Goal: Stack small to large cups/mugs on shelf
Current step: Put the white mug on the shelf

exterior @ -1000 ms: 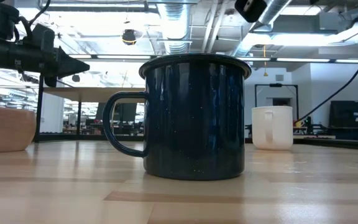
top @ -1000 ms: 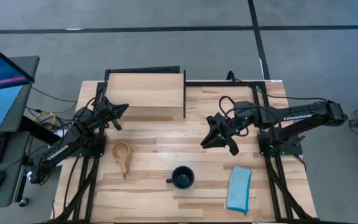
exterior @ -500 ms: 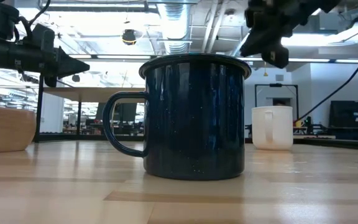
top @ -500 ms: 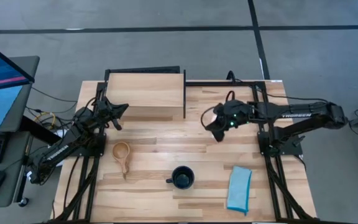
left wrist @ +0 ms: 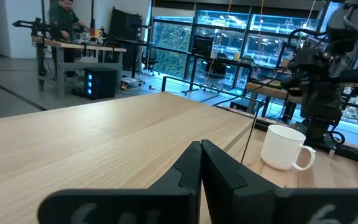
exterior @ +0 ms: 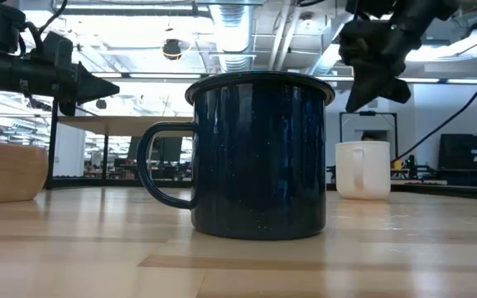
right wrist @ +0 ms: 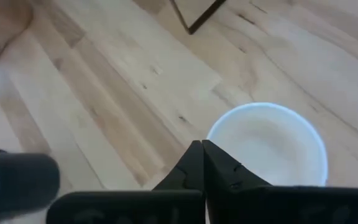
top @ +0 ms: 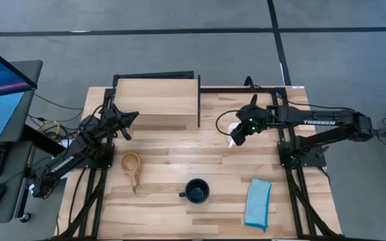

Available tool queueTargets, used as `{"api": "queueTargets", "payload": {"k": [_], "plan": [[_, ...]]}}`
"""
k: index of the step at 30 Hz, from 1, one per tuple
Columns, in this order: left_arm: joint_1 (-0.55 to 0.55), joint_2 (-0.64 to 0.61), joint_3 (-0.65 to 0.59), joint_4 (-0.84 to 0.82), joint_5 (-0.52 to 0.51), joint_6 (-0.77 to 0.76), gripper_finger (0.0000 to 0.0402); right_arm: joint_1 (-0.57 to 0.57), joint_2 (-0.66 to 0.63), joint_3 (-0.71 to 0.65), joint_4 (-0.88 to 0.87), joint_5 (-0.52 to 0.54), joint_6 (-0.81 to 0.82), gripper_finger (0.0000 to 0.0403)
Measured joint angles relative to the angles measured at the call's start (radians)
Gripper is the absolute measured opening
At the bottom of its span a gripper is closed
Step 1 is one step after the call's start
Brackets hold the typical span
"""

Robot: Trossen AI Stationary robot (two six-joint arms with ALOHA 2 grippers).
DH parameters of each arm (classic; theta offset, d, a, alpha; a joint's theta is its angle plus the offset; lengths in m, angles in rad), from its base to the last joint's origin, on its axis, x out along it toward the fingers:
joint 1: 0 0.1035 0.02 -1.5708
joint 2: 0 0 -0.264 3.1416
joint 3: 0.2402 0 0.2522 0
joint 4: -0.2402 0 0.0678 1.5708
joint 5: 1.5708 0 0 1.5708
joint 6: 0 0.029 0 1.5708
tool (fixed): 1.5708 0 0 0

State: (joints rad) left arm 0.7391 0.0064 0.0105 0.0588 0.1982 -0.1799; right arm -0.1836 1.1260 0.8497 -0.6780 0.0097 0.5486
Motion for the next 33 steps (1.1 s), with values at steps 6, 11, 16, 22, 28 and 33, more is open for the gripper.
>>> {"api": "queueTargets", "payload": {"k": [6, 11, 16, 22, 28, 33], "plan": [[0.0, 0.0, 0.0, 0.0, 0.0, 0.0, 0.0, -0.046, -0.003, 0.021, -0.034, -0.06, -0.052, 0.003], [0.0, 0.0, 0.0, 0.0, 0.0, 0.0, 0.0, -0.086, -0.002, 0.057, -0.134, -0.061, -0.093, 0.0073], [0.0, 0.0, 0.0, 0.0, 0.0, 0.0, 0.0, -0.13, -0.002, 0.082, -0.155, -0.062, -0.138, 0.0125], [0.0, 0.0, 0.0, 0.0, 0.0, 0.0, 0.0, -0.142, -0.002, 0.104, -0.151, -0.064, -0.194, 0.0161], [0.0, 0.0, 0.0, 0.0, 0.0, 0.0, 0.0, -0.155, 0.003, 0.105, -0.129, -0.063, -0.268, 0.0173], [0.0, 0.0, 0.0, 0.0, 0.0, 0.0, 0.0, -0.153, 0.009, 0.105, -0.125, -0.063, -0.27, 0.0171]]}}
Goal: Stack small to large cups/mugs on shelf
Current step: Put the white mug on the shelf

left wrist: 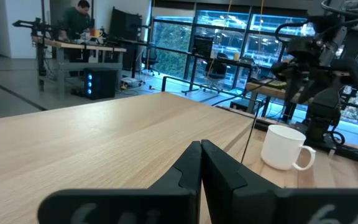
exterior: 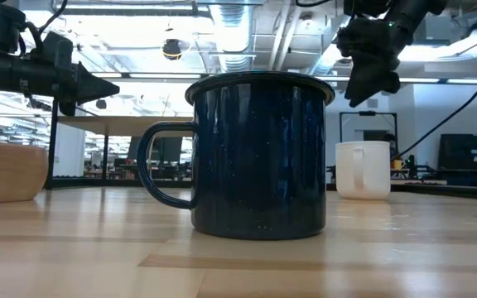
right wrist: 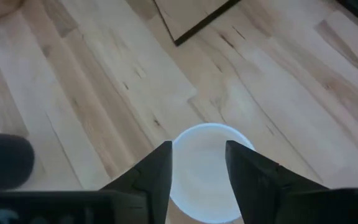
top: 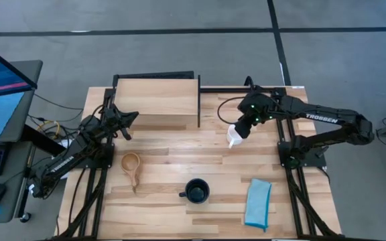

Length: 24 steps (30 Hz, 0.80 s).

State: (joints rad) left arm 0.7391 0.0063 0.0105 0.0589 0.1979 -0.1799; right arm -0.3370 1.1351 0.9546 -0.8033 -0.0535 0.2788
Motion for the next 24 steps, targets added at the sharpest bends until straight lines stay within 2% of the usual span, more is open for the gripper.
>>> {"api": "queueTargets", "payload": {"k": [6, 20, 24], "plan": [[0.0, 0.0, 0.0, -0.001, -0.015, 0.0, 0.0, -0.013, 0.031, 0.001, -0.022, 0.001, 0.0, 0.0164], [0.0, 0.0, 0.0, -0.001, -0.02, -0.016, 0.0, -0.052, 0.216, 0.0, -0.094, 0.009, -0.078, 0.0148], [0.0, 0.0, 0.0, -0.001, -0.02, -0.024, 0.0, -0.052, 0.254, 0.0, -0.093, 0.064, -0.08, 0.014]]}}
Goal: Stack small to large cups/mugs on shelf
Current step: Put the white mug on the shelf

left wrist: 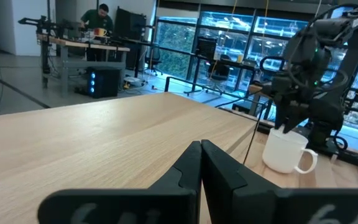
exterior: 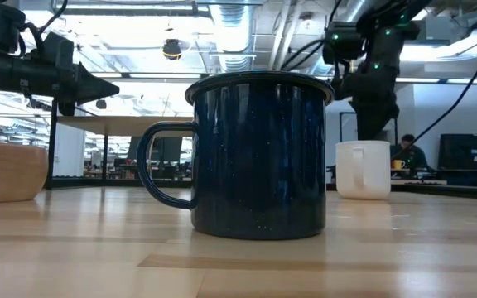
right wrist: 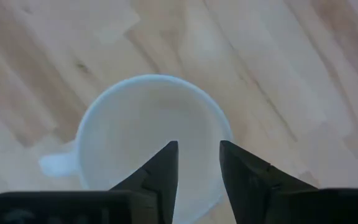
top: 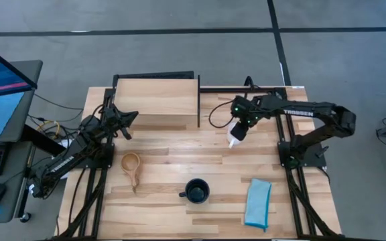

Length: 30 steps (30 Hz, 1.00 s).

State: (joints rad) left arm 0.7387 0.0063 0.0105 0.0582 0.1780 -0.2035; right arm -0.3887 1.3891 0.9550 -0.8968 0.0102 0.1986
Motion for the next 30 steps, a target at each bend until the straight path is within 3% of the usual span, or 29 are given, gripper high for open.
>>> {"api": "queueTargets", "payload": {"k": [11, 16, 30], "plan": [[0.0, 0.0, 0.0, 0.002, -0.001, -0.011, 0.0, 0.027, -0.031, 0.04, -0.015, 0.025, -0.022, 0.0134], [0.0, 0.0, 0.0, 0.001, -0.001, -0.011, 0.0, 0.026, -0.035, 0.086, -0.032, 0.103, -0.069, 0.0131], [0.0, 0.0, 0.0, 0.002, 0.022, -0.015, 0.0, 0.0, 0.081, 0.091, -0.096, 0.121, -0.174, 0.0129]]}}
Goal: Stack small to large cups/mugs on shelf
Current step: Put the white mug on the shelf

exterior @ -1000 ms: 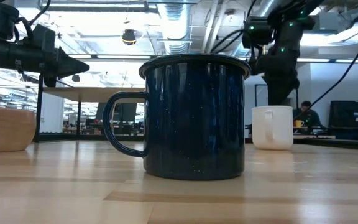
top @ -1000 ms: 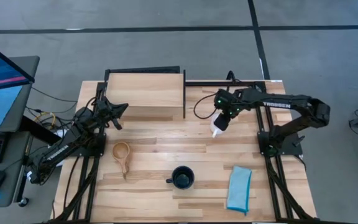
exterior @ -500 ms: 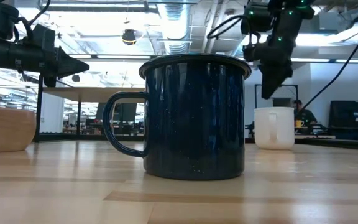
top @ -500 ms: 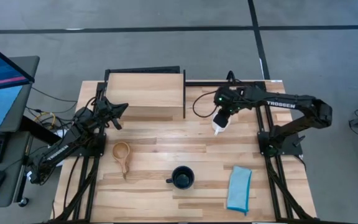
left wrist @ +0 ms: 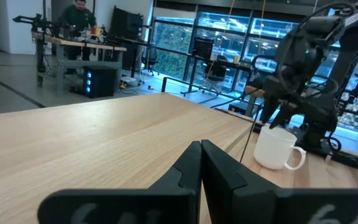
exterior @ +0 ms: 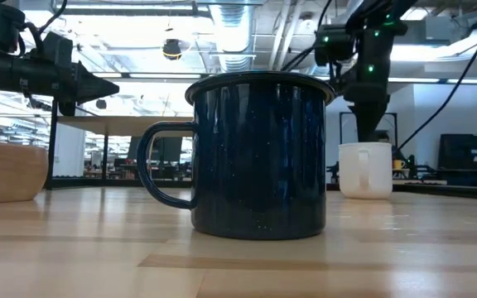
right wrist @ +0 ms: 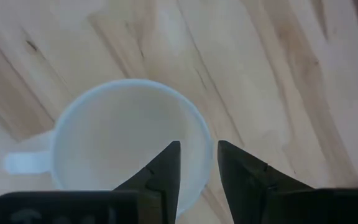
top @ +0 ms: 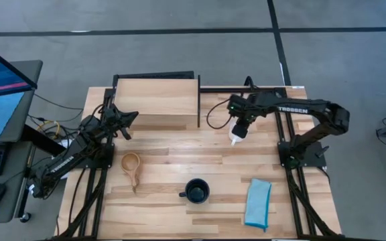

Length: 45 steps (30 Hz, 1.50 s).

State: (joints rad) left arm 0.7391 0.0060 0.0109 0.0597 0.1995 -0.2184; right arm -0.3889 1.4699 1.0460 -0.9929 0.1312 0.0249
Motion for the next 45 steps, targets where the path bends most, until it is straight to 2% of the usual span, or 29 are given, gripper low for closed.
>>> {"api": "queueTargets", "payload": {"k": [14, 21, 26, 29, 40, 45], "plan": [[0.0, 0.0, 0.0, -0.001, 0.001, 0.006, 0.0, -0.002, 0.091, 0.0, 0.003, -0.002, -0.033, 0.0124], [0.0, 0.001, 0.0, -0.001, 0.001, 0.008, 0.0, -0.011, 0.089, -0.001, 0.006, -0.004, -0.033, 0.0062], [0.0, 0.001, 0.0, -0.001, 0.001, 0.009, 0.0, -0.043, 0.083, 0.002, 0.006, -0.067, -0.033, 0.0013], [0.0, 0.001, 0.0, -0.002, 0.002, 0.011, 0.0, -0.068, 0.084, 0.001, 0.004, -0.103, -0.018, 0.0018], [0.0, 0.001, 0.0, -0.002, 0.002, 0.011, 0.0, -0.091, 0.086, 0.004, 0.001, -0.115, -0.006, 0.0014], [0.0, 0.001, 0.0, -0.002, 0.002, 0.012, 0.0, -0.083, 0.09, 0.078, -0.068, -0.092, -0.017, 0.0009]]}}
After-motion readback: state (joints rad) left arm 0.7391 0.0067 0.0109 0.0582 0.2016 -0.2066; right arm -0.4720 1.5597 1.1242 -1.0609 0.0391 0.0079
